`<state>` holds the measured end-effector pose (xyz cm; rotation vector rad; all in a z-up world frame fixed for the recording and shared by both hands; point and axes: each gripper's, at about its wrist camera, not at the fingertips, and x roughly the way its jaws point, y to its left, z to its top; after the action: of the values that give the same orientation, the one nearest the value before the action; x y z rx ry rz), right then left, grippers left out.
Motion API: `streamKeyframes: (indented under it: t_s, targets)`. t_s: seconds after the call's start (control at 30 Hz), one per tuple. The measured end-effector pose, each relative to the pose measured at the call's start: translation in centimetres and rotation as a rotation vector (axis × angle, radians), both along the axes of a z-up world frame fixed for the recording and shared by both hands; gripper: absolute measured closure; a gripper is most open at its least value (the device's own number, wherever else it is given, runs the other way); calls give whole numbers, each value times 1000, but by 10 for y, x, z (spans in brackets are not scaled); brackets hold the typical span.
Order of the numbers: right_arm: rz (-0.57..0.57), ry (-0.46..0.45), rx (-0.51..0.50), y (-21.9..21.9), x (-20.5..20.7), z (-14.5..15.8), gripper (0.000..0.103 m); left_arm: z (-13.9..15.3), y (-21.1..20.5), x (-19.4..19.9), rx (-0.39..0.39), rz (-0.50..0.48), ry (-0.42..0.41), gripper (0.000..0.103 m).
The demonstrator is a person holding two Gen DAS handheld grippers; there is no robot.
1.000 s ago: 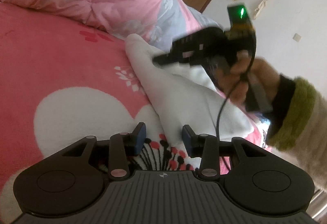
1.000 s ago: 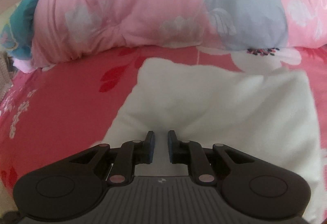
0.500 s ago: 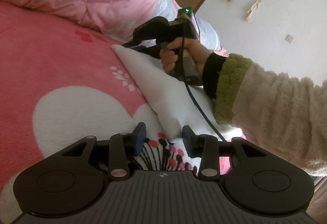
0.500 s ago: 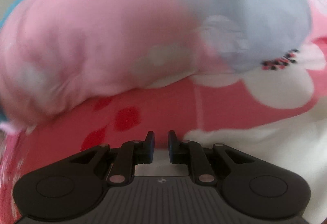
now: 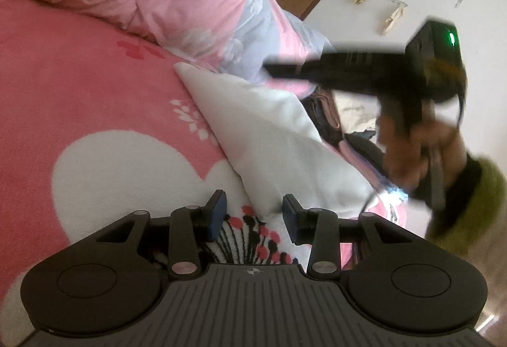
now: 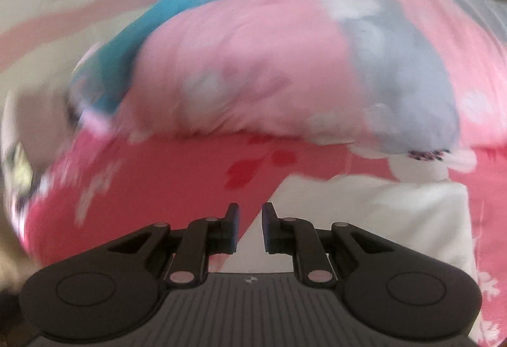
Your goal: Fold clothes
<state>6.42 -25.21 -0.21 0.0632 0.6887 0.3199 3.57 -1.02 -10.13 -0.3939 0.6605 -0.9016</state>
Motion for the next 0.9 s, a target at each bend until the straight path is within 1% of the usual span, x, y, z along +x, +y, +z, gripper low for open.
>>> streamKeyframes:
  t_s: [0.07,0.13,0.2,0.27,0.33,0.37,0.43,0.47,0.53,0.6,0.67,0.7,0.73,0.77,0.8,0.83,0.87,0.9]
  targets:
    - [1,58,-79,12,-1,-31,87,2,-1,-2,10,10,9,64]
    - [-37,26,-88,12,-10,-53,86,4,-1,-3,22,18,15,64]
    - [-92,25,-30,6,-13,-46,87,7,0,-5,35,25,19,64]
    - [-112,-45,-9,4,-28,-29,86,9,2,-8,44,38,26,64]
    - [-87,-122,12,4,-50,-16,86,9,3,-12,53,50,32,64]
    - [-78,-138,18,4,-59,-16,86,10,4,-13,58,55,34,64]
    - [-66,-82,6,6,-62,-36,86,11,4,-16,71,64,37,64]
    - [-65,-52,-2,5,-59,-52,86,13,5,-18,80,68,36,64]
    - [-81,-86,16,3,-68,-56,86,16,6,-23,102,78,30,64]
    - [-112,-122,36,2,-76,-42,86,20,8,-26,120,96,20,64]
    - [-110,-206,57,6,-93,-30,86,24,9,-28,135,115,11,64]
    - [-110,-225,54,8,-96,-30,86,25,10,-29,143,125,7,64]
    - [-107,-219,46,12,-94,-36,86,27,11,-31,150,134,2,64]
    - [-98,-191,25,16,-90,-49,86,29,12,-32,158,144,-2,64]
    - [-99,-188,-10,21,-88,-62,86,31,12,-33,165,153,-7,64]
    - [-100,-227,-40,25,-91,-69,86,33,13,-34,173,163,-11,64]
    - [-106,-237,-62,28,-94,-67,86,34,14,-35,181,172,-16,64]
    - [-115,-242,-63,29,-97,-60,86,36,15,-37,188,182,-20,64]
